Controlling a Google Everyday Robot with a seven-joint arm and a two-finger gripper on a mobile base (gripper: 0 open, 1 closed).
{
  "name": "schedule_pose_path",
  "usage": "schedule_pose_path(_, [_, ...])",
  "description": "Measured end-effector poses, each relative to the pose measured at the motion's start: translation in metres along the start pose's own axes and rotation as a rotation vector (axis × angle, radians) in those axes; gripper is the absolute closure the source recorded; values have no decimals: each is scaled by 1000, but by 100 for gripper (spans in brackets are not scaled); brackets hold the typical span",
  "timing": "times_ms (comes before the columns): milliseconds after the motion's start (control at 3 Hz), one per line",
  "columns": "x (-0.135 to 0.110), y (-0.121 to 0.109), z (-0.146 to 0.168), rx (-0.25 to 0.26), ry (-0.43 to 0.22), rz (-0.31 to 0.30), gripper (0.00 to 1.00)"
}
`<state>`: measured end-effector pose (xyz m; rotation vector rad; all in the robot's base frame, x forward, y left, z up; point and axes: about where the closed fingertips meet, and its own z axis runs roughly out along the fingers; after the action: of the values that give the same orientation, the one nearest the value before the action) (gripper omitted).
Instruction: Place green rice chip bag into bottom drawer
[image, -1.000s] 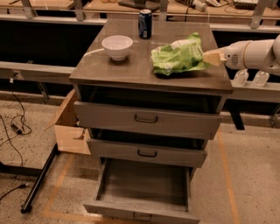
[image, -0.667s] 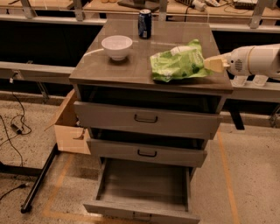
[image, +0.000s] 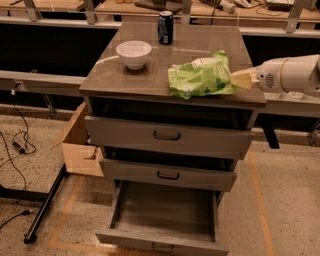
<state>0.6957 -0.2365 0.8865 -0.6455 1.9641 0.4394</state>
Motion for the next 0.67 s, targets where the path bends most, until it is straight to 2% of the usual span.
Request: schedule_pose_path(667, [0,3,0,22,-1,5,12])
